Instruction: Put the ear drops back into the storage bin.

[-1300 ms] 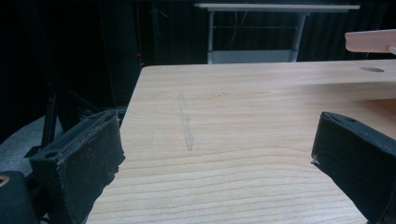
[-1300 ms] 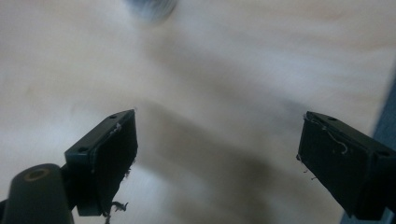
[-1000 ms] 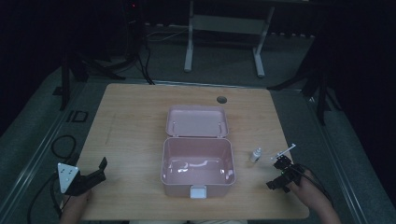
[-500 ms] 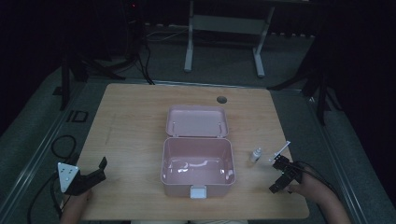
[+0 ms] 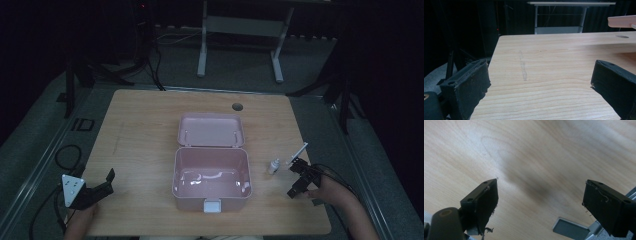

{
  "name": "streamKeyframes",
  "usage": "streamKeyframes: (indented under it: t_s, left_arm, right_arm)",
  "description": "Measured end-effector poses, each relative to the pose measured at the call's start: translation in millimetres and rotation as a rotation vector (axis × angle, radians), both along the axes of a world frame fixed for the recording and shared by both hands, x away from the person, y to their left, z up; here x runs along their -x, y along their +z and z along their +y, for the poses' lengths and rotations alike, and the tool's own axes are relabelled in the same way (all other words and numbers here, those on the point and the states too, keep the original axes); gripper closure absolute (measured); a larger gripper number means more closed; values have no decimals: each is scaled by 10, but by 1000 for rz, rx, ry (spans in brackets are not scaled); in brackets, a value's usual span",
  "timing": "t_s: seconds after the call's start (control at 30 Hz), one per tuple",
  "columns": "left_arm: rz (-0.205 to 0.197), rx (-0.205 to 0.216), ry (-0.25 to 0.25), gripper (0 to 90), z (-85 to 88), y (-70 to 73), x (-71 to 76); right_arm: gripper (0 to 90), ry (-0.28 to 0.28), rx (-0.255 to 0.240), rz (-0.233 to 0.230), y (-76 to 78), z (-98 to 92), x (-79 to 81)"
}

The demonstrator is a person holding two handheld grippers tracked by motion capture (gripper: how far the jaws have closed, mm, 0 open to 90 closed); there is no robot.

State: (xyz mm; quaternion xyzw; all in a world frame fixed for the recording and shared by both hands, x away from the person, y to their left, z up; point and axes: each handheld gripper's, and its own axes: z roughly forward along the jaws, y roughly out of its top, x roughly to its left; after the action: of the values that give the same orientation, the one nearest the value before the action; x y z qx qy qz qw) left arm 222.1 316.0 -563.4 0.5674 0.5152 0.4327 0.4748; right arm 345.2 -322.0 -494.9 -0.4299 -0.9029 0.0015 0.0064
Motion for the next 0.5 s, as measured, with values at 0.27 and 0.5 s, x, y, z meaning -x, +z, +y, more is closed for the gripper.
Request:
streamKeyframes:
  t_s: [0.27, 0.5]
  left_arm:
    - [1, -2, -1, 20, -2, 0, 0]
    - [3, 0, -3, 20, 0, 0, -1]
  right_arm:
    - [141, -15, 10, 19, 36, 24, -179]
    - [148, -5, 14, 43, 40, 113, -300]
